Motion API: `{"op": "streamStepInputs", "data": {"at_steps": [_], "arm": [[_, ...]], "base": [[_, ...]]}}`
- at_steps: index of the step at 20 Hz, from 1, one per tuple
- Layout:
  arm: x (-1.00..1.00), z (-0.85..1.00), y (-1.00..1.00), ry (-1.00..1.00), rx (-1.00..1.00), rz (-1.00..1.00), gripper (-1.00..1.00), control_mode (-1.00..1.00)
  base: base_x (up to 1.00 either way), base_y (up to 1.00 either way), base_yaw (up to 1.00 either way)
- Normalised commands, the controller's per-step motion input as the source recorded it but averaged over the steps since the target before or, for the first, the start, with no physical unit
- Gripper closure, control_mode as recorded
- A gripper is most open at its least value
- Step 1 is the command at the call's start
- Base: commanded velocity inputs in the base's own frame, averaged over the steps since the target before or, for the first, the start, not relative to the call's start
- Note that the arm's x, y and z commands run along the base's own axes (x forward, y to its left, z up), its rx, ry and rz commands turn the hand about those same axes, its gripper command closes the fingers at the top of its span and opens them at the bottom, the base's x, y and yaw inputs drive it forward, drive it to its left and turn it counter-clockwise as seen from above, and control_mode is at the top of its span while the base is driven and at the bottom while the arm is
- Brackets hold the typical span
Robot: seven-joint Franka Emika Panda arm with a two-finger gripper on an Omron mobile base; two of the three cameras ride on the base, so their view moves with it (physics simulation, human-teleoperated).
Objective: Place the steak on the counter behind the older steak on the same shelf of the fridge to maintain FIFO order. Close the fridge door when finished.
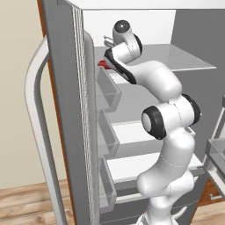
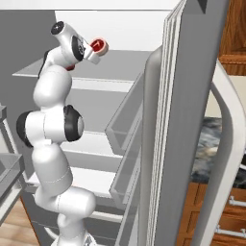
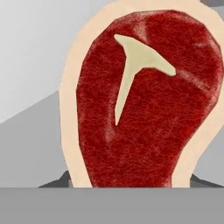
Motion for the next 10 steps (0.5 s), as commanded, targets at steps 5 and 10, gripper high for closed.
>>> {"op": "streamStepInputs", "data": {"at_steps": [5,10], "arm": [[0.26,-0.31,0.08,0.00,-0.04,0.00,-1.00,-1.00],[0.02,-0.03,0.10,0.00,-0.02,0.02,-1.00,-1.00]], "base": [[0.00,0.00,0.00],[0.00,0.00,0.00]]}}
